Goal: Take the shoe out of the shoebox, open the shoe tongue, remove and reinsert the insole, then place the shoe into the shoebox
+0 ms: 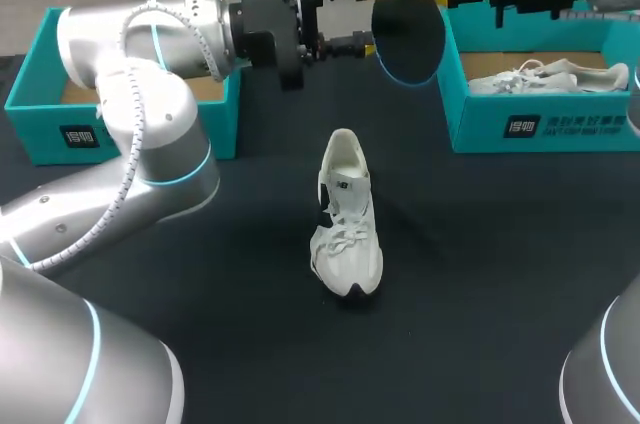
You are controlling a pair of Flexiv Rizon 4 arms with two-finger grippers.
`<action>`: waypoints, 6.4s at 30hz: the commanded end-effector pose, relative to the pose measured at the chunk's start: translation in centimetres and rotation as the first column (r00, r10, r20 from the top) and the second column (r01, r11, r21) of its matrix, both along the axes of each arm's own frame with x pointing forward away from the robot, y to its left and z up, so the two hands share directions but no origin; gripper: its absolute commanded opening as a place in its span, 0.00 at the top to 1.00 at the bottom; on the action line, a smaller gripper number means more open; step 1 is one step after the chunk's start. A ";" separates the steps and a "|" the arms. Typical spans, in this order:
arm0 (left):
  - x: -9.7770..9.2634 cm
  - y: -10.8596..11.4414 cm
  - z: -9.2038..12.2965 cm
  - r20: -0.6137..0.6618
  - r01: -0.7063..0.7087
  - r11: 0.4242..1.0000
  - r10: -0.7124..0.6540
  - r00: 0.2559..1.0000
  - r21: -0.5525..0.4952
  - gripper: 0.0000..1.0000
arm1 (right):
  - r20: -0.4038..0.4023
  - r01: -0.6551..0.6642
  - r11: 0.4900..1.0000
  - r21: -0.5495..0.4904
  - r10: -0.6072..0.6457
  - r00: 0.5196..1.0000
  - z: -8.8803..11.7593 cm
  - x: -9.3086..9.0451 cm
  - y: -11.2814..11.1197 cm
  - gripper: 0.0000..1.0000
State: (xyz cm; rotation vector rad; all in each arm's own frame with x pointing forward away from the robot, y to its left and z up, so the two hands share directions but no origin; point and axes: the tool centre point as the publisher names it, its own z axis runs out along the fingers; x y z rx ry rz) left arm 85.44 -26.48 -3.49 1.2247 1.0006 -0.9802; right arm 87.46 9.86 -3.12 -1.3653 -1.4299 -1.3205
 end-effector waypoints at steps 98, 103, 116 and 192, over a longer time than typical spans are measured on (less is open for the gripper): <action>-1.4 2.8 -4.0 -0.146 0.062 0.996 -0.053 0.988 0.062 1.00 | 0.000 0.009 1.000 0.010 -0.009 1.000 -4.0 -6.3 -5.3 0.00; -1.4 2.8 -4.0 -0.146 0.062 0.996 -0.053 0.988 0.062 1.00 | 0.000 0.009 1.000 0.010 -0.009 1.000 -4.0 -6.3 -5.3 0.00; -1.4 2.8 -4.0 -0.146 0.062 0.996 -0.053 0.988 0.062 1.00 | -0.020 -0.043 0.999 0.030 0.043 0.999 -5.1 -7.3 -5.1 0.00; -2.7 5.0 -3.5 -0.952 0.097 0.949 -0.305 0.025 -0.301 1.00 | -0.054 -0.084 0.996 0.020 0.085 0.995 -6.0 -8.5 -6.2 0.00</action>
